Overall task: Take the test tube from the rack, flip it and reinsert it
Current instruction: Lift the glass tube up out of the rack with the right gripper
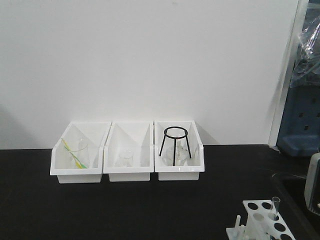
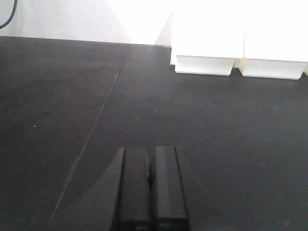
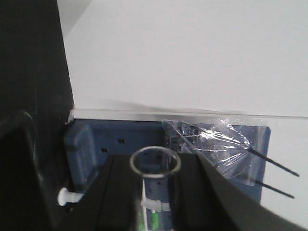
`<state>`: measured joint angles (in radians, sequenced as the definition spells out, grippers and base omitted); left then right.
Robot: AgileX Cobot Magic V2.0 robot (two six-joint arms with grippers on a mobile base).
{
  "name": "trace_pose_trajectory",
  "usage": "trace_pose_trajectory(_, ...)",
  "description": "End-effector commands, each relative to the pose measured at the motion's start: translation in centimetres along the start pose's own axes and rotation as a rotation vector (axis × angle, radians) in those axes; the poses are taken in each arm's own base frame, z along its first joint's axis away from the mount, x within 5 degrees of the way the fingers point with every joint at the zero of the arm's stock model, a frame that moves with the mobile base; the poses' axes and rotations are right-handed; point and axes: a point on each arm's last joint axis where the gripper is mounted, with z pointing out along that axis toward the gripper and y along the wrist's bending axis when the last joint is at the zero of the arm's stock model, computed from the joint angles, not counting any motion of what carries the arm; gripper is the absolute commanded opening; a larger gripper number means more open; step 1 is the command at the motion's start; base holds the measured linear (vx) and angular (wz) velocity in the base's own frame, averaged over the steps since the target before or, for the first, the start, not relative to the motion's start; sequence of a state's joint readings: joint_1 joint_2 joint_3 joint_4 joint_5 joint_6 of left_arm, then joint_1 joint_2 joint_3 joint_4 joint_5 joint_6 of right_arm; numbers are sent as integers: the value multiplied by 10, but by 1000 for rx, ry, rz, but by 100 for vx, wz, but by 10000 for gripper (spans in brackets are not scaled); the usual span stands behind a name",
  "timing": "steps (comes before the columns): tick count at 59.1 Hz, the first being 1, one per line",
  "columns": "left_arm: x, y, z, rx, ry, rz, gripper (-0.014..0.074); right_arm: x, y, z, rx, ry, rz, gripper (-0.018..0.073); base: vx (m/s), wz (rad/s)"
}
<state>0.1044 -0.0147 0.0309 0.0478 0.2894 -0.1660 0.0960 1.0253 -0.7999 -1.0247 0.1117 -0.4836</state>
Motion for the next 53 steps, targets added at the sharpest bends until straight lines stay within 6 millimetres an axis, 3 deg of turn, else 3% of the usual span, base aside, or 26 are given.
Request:
trace_pose_trajectory(1, -7, -2, 0, 23, -86, -2, -6, -7, -19, -7, 84, -96, 308, -9, 0, 0)
trace_pose_trajectory(6, -7, -2, 0, 23, -86, -2, -6, -11, -28, -10, 88, -199, 916, -9, 0, 0)
trace_pose_trajectory(9, -7, -2, 0, 23, -86, -2, -6, -11, -28, -10, 80, -249, 1188, -9, 0, 0)
trace_pose_trajectory(16, -7, -2, 0, 23, -86, -2, -6, -12, -15, -5, 44, -364, 1555, -9, 0, 0)
trace_pose_trajectory(30, -7, -2, 0, 23, -86, -2, -6, -7, 29, -14, 92, -602, 1570, -9, 0, 0)
trace_pose_trajectory(35, -7, -2, 0, 23, -86, -2, -6, -2, 52, -22, 158, -645, 1522, -9, 0, 0)
trace_pose_trajectory(36, -7, -2, 0, 23, -86, -2, -6, 3, 67, -24, 214, -630, 1495, -9, 0, 0)
trace_pose_trajectory(37, -7, -2, 0, 23, -86, -2, -6, 4, 70, -24, 222, -617, 1500, -9, 0, 0)
trace_pose_trajectory(53, -7, -2, 0, 23, -86, -2, -6, 6, 87, -5, 227, -633, 1543, -9, 0, 0)
